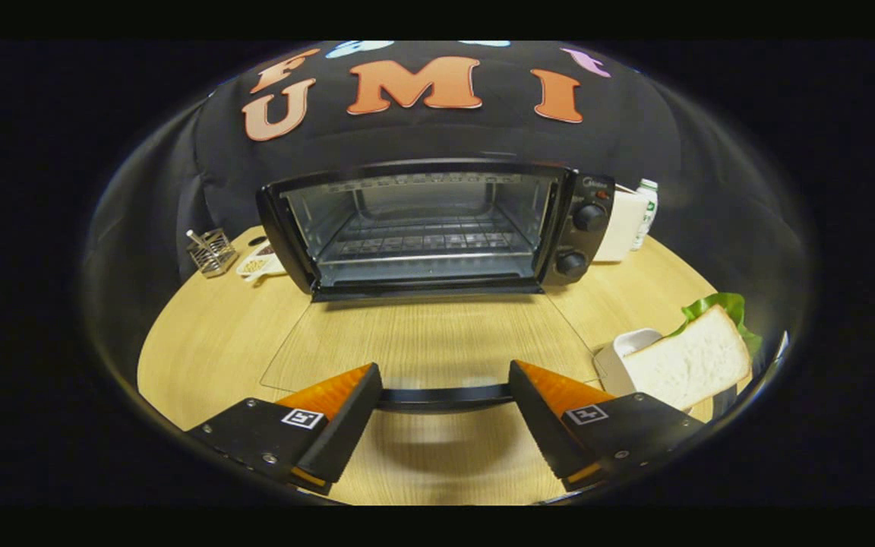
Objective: Open the toaster oven, put the food inside, and close the toaster oven door.
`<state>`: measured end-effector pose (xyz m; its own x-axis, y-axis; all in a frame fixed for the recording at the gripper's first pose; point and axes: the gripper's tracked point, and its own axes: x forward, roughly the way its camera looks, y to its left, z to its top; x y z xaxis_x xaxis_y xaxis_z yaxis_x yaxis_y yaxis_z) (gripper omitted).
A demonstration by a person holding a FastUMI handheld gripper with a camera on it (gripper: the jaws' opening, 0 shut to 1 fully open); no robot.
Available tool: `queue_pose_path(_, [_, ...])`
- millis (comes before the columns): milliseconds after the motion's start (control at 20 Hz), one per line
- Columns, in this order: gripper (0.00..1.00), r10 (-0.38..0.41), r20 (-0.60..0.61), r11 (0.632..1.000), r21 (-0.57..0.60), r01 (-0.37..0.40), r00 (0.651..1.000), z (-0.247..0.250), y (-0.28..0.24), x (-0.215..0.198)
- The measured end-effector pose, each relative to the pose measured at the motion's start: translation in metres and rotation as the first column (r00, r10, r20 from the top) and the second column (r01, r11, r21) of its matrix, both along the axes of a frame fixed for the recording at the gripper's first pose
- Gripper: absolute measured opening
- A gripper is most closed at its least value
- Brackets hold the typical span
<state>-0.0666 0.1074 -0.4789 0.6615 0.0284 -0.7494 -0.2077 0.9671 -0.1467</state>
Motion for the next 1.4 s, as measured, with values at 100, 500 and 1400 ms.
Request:
queue_pose_path(100, [1.0, 0.001, 0.004, 1.0, -0.006, -0.001, 1.0, -0.004, -0.003, -0.002])
queue_pose_path(500, [0.99, 0.052, -0.011, 0.999, 0.014, -0.052, 0.999, -0.003, 0.0, 0.0])
queue_pose_path(1400, [0.98, 0.032, 0.042, 0.999, 0.043, -0.033, 0.999, 0.191, -0.158, 0.061])
